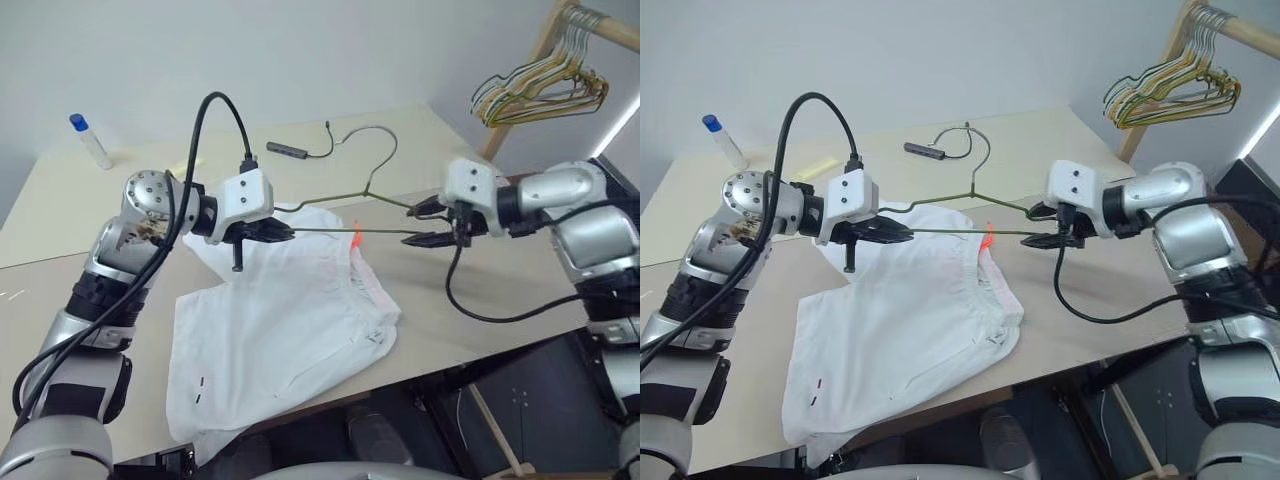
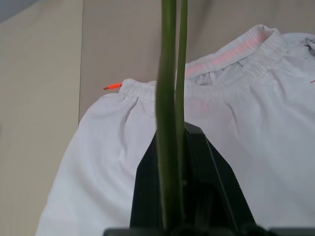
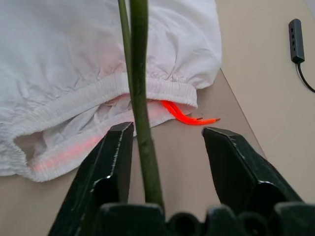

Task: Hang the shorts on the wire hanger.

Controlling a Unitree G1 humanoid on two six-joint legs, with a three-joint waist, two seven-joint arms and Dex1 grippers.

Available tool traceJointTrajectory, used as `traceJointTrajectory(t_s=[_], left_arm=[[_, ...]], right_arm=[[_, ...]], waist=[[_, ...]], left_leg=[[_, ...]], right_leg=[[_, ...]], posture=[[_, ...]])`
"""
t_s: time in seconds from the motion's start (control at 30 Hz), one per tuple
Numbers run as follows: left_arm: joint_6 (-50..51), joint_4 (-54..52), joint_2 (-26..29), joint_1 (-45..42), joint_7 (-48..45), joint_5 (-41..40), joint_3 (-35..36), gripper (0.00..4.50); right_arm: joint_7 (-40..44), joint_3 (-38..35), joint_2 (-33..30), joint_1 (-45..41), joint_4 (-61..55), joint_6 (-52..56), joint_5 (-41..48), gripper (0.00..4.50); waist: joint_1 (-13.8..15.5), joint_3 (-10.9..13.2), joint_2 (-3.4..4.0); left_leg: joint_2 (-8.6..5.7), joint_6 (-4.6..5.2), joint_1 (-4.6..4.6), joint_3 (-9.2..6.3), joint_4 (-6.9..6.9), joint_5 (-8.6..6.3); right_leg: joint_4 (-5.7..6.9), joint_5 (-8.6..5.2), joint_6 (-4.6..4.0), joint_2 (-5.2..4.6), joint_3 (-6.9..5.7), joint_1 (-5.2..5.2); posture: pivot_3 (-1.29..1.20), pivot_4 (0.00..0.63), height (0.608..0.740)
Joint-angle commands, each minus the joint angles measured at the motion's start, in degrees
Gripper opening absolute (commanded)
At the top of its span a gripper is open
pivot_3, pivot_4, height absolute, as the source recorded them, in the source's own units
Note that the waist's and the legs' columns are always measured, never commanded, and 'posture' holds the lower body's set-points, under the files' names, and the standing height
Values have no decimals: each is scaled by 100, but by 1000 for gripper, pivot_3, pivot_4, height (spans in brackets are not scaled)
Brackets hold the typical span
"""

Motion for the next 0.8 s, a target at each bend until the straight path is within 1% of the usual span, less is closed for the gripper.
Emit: traceJointTrajectory(t_s=[0.03, 0.17, 0.23, 0.3, 0.33, 0.47, 0.53, 0.57, 0.63, 0.7, 0.8], left_arm=[[-12, -152, 50, -55, 27, -41, 169, 0], [-80, -190, 50, 2, 21, -38, 157, 0], [-237, -155, 9, 40, 39, -66, 200, 0], [-614, 6, -70, 91, -88, -250, 340, 563], [-711, 119, -86, 97, -194, -360, 410, 711], [-1029, 724, -64, 54, -245, -427, 636, 1945], [-1092, 1097, -21, 39, -230, -569, 891, 2618], [-1141, 1209, -95, 93, -59, -746, 1171, 2943], [-1168, 1258, -233, 186, 185, -1005, 1558, 3602], [-844, 954, -263, 375, 268, -1332, 1839, 4171], [-219, 100, -93, 916, 73, -1840, 2018, 4171]], right_arm=[[104, -110, 67, -184, -65, 71, -97, 1577], [237, -318, 38, -108, -241, 209, 41, 92], [271, -437, -39, 22, -347, 204, 80, 41], [326, -594, -156, 211, -485, 282, 190, 0], [333, -691, -231, 335, -567, 331, 247, 0], [251, -1187, -527, 939, -955, 748, 569, 0], [157, -1552, -733, 1491, -1198, 961, 733, 0], [62, -1798, -822, 1872, -1344, 1197, 854, 0], [-88, -2135, -908, 2393, -1568, 1527, 1028, 0], [-324, -2443, -902, 2932, -1754, 2025, 1209, 0], [-783, -2744, -755, 3589, -1958, 3339, 1653, 0]], waist=[[35, 0, 0], [79, 0, 0], [83, 0, 1], [97, 0, 1], [107, 0, 1], [137, -1, 1], [141, -1, 1], [143, -1, 1], [149, -1, 1], [148, -1, 1], [121, -4, 3]], left_leg=[[0, 0, -2, -1, 1, 0], [-2, 0, -3, -5, 4, 0], [-1, 0, -2, -6, 3, 0], [-1, 0, -4, -7, 4, 0], [-1, 0, -4, -7, 5, 0], [-2, 0, -3, -6, 7, 0], [0, 0, -2, -6, 6, 0], [0, 0, -4, -7, 7, 0], [1, 0, -10, -7, 7, 0], [0, 0, -12, -8, 9, 0], [2, 0, -7, -8, 8, 0]], right_leg=[[0, 0, 0, 0, -1, 0], [0, 0, 0, -1, -5, 1], [1, 0, 0, 0, -5, 1], [0, 0, 0, -1, -7, 1], [0, 0, 0, -2, -6, 2], [2, 1, -1, -1, -9, 2], [2, 1, -1, 0, -10, 3], [1, 1, -1, 0, -13, 2], [-2, 1, -1, 0, -15, 2], [-2, 1, -1, -1, -14, 2], [3, 2, -1, -1, -8, 4]], posture=[[-163, 0, 740], [-171, 0, 740], [-173, 0, 740], [-178, 0, 740], [-178, 0, 740], [-183, 0, 740], [-189, 0, 740], [-193, 0, 740], [-193, 0, 740], [-191, 0, 740], [-183, 0, 740]])
